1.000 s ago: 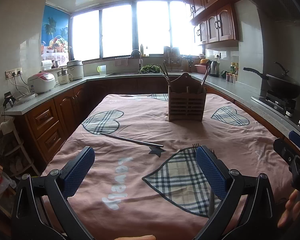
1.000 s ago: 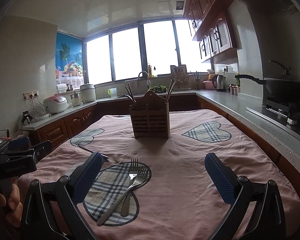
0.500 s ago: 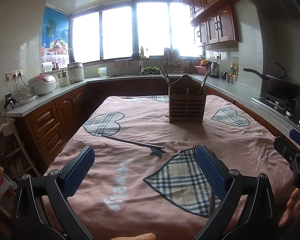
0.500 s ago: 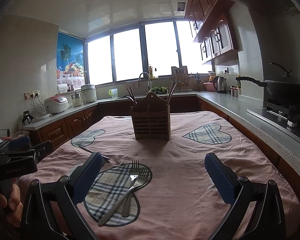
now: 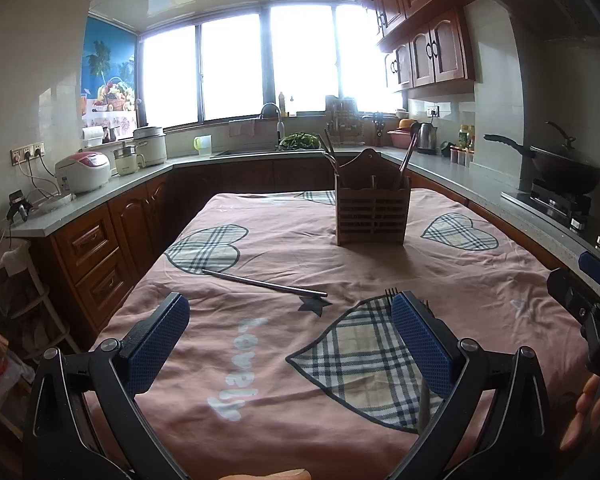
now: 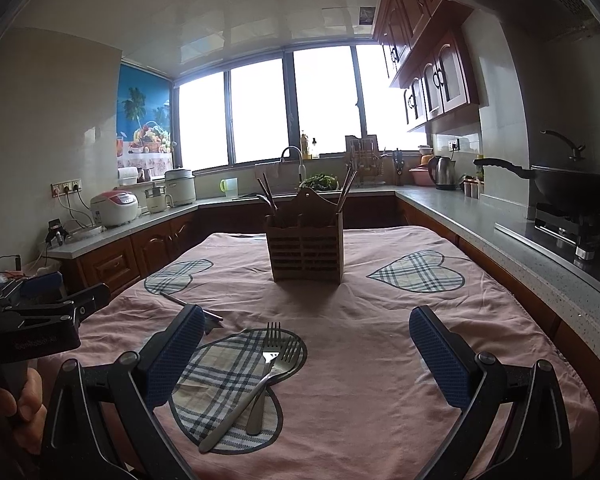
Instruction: Organize utensils
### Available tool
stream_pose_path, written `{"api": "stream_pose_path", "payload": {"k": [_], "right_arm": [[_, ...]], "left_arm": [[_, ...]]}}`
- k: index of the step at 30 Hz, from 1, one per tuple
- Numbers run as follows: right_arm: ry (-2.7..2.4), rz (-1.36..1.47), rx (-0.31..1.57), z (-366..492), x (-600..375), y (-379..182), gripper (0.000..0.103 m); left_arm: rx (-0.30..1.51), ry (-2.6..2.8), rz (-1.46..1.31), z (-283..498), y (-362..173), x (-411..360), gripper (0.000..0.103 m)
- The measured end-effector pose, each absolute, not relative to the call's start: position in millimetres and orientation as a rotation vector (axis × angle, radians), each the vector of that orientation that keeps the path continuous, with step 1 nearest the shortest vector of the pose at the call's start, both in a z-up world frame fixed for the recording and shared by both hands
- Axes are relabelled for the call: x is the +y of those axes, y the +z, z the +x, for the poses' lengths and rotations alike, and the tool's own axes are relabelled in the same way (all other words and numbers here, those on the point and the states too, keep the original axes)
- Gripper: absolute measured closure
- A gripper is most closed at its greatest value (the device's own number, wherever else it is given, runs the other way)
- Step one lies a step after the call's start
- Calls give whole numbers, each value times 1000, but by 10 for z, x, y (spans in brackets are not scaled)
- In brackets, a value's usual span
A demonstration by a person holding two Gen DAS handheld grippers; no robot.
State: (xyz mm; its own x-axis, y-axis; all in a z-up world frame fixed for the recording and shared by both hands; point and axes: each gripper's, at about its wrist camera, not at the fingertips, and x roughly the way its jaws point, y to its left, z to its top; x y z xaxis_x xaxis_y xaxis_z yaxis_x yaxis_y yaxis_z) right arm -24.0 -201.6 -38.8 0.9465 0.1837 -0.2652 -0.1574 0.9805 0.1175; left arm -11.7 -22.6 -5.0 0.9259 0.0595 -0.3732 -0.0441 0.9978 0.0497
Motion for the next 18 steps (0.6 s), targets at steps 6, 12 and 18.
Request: {"api": "stream_pose_path", "payload": {"k": [6, 12, 18], "right_arm": [[173, 96, 274, -250, -2009, -384, 0], [173, 94, 274, -247, -2012, -378, 0], [173, 95, 273, -248, -2011, -380, 0]], "left_arm": [[379, 55, 44, -124, -49, -231, 0], [378, 55, 44, -128, -48, -235, 0], [378, 55, 44, -128, -45, -234, 0]]}}
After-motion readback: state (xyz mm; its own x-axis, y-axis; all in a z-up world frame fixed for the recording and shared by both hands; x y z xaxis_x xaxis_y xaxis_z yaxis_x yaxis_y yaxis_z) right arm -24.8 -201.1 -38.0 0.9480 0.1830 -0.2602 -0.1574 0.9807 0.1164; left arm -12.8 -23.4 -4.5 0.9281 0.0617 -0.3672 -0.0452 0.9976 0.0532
